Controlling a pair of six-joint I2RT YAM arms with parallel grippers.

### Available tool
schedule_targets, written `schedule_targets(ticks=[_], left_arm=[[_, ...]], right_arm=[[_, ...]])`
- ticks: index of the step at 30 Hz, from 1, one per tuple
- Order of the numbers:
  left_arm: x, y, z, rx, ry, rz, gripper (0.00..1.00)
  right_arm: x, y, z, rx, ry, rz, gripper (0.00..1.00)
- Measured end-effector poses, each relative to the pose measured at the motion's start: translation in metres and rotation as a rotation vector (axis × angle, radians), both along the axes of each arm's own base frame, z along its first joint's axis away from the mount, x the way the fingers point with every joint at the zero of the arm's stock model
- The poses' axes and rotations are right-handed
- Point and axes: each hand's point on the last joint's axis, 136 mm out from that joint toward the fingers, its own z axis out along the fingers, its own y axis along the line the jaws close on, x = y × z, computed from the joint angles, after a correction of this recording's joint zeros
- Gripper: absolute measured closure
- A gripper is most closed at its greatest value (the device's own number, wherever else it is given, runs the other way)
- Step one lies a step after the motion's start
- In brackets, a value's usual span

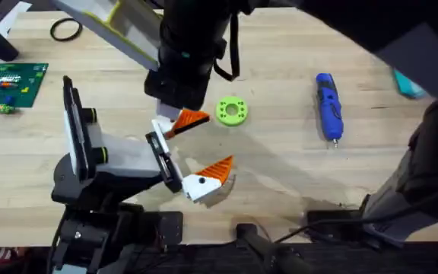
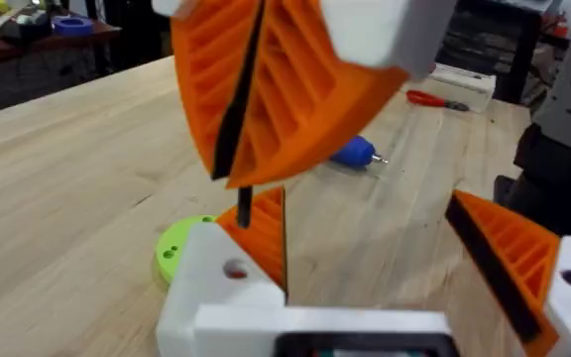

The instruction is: Pick up the gripper from the table and insert it into the empty holder that is missing its gripper. Then pick up a screw, insert it into the mounting hole, and use the screwdriver to tighten it. Finally, clean up the table by picking up the vegetable and placing it into the bucket.

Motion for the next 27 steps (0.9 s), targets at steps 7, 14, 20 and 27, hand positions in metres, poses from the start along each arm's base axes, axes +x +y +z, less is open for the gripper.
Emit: schedule_targets(ticks=[7,14,20,27], left_arm=[[0.0000,0.0000,-0.0001,0.000,0.000,0.000,0.014],[0.0000,0.0000,0.0000,0.000,0.000,0.000,0.014],[0.0000,0.0000,0.0000,0.000,0.000,0.000,0.015],[0.0000,0.0000,0.0000,0.000,0.000,0.000,0.014]], right_arm=[[-0.0017,-0.0001,-0.0006,-0.006,-0.001,0.004,0.998],[-0.0063,0.0020,-0.0007,-0.007,0.000,0.016,0.998],[-0.0069,0.0024,-0.0008,-0.008,0.000,0.017,0.998],[-0.0063,0.0020,-0.0009,-0.010,-0.003,0.016,0.998]])
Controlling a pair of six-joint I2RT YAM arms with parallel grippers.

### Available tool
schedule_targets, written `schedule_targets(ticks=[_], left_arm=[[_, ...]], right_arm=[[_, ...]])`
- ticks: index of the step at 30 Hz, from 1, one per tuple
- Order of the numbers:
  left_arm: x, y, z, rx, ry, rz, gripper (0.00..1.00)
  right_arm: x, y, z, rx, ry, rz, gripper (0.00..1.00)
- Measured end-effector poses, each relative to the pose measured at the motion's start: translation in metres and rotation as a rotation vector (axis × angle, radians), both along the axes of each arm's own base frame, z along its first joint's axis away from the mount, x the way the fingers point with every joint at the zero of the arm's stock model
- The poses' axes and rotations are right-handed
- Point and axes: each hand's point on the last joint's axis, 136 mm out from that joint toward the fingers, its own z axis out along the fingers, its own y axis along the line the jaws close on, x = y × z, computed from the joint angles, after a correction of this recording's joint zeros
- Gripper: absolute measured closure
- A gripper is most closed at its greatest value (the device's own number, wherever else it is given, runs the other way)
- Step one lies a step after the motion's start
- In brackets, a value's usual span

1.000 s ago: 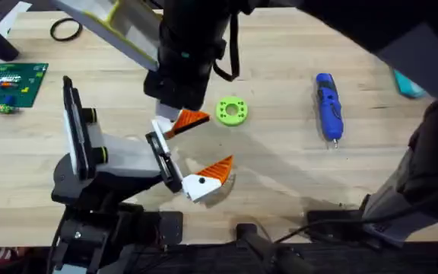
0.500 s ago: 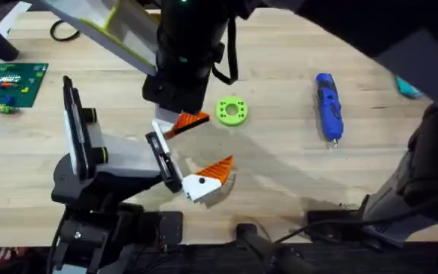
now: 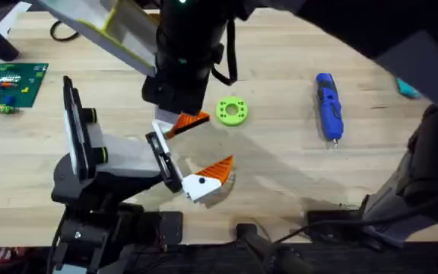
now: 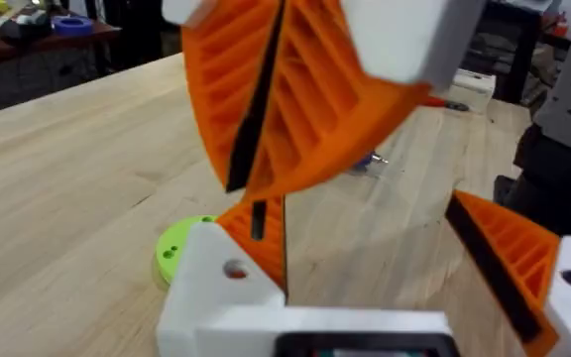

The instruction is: Pick up the gripper from the table and insert it into the empty holder that is missing its gripper. Then pick up a screw, insert it into the mounting hole, and use the screwdriver to tighten it. Finally, clean up the table by picking up the vegetable and placing it into the bucket.

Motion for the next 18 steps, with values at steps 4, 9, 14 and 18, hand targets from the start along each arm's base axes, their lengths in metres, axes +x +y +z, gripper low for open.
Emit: schedule_targets(ticks=[4,9,14,18], left_arm=[[0.000,0.000,0.000,0.000,0.000,0.000,0.014],[0.000,0.000,0.000,0.000,0.000,0.000,0.014],[0.000,0.000,0.000,0.000,0.000,0.000,0.014],[0.000,0.000,0.000,0.000,0.000,0.000,0.014]], right_arm=[[0.001,0.000,-0.003,-0.008,0.002,-0.001,0.998],[0.002,0.002,-0.011,-0.027,0.010,0.002,0.998],[0.003,0.002,-0.014,-0.035,0.009,0.000,0.998],[0.003,0.002,-0.014,-0.035,0.009,0.000,0.998]])
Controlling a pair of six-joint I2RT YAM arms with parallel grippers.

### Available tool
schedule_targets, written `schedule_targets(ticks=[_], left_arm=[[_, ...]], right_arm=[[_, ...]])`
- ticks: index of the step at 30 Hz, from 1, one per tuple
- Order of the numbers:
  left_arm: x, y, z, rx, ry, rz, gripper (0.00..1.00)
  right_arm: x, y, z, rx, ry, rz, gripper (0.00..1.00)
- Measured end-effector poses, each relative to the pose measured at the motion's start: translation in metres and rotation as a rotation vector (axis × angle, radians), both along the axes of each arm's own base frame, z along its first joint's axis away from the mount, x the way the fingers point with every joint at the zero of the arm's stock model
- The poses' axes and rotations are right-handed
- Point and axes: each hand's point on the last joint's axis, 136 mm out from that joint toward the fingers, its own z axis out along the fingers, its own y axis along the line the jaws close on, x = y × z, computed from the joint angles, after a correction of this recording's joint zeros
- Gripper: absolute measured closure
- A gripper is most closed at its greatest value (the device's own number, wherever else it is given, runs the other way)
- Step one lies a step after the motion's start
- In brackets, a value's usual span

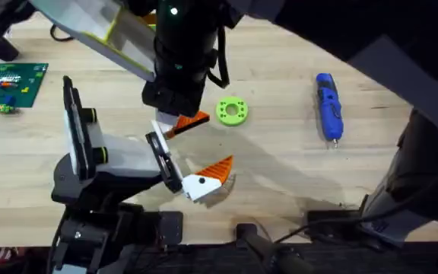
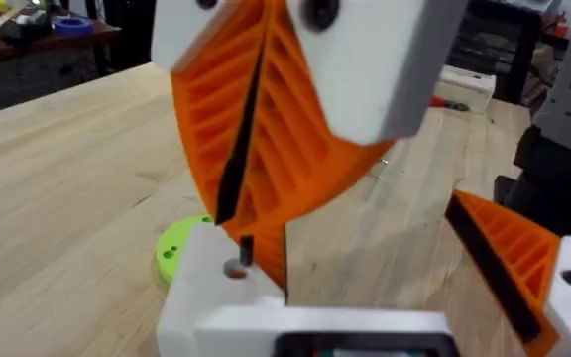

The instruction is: Pick up the gripper from the table and insert it into the empty holder that is missing its gripper. Then pick up a screw, insert it into the mounting hole, and use the screwdriver to tighten it. Finally, clean up the table by picking up the vegetable and placing it into the bucket.

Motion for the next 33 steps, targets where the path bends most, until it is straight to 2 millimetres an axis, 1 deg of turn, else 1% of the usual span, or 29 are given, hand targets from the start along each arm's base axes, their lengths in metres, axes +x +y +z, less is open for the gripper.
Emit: schedule_targets(ticks=[33], left_arm=[[0.0000,0.0000,0.0000,0.000,0.000,0.000,0.014]], right_arm=[[0.0038,0.0002,0.0003,-0.002,-0.020,-0.005,0.998]])
